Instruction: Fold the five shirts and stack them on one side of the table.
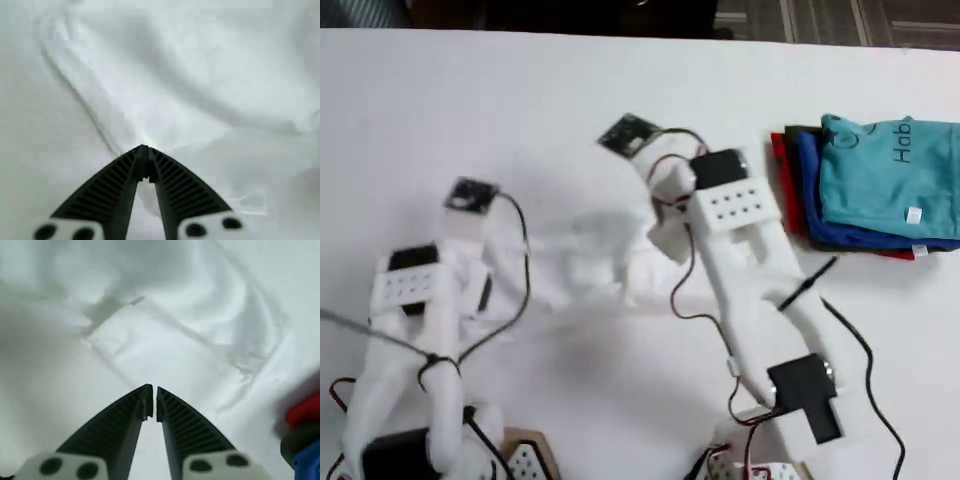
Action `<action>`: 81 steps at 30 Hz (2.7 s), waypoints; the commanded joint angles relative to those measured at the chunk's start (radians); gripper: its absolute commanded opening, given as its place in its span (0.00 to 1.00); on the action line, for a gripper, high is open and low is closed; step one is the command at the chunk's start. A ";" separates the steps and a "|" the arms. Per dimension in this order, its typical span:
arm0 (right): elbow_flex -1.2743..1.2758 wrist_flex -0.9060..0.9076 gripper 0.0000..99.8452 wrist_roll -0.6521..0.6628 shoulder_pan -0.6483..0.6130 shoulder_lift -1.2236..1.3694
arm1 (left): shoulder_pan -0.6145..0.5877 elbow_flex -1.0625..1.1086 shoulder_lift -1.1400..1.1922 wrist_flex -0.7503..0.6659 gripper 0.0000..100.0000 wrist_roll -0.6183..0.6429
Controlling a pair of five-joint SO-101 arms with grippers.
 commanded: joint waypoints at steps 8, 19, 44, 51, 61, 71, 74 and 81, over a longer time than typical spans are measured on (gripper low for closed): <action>-0.003 0.036 0.02 0.002 0.084 -0.062 | -0.106 -0.114 -0.091 0.146 0.12 0.098; 0.133 0.047 0.02 0.071 0.085 -0.229 | -0.227 -0.248 0.265 0.087 0.23 0.209; 0.227 0.048 0.02 0.072 0.174 -0.420 | -0.046 -0.570 0.876 0.199 0.23 0.285; 0.227 0.048 0.02 0.072 0.174 -0.421 | 0.029 -0.627 0.931 0.238 0.06 0.285; 0.227 0.048 0.02 0.064 0.174 -0.449 | -0.141 -0.638 0.928 0.235 0.03 0.204; 0.256 0.044 0.02 0.061 0.174 -0.470 | -0.539 -0.848 0.936 0.327 0.03 -0.026; 0.324 0.041 0.02 0.061 0.176 -0.526 | -0.612 -0.928 0.936 0.368 0.03 -0.055; 0.698 -0.136 0.02 0.063 0.386 -0.785 | -0.617 -0.989 0.933 0.520 0.03 -0.091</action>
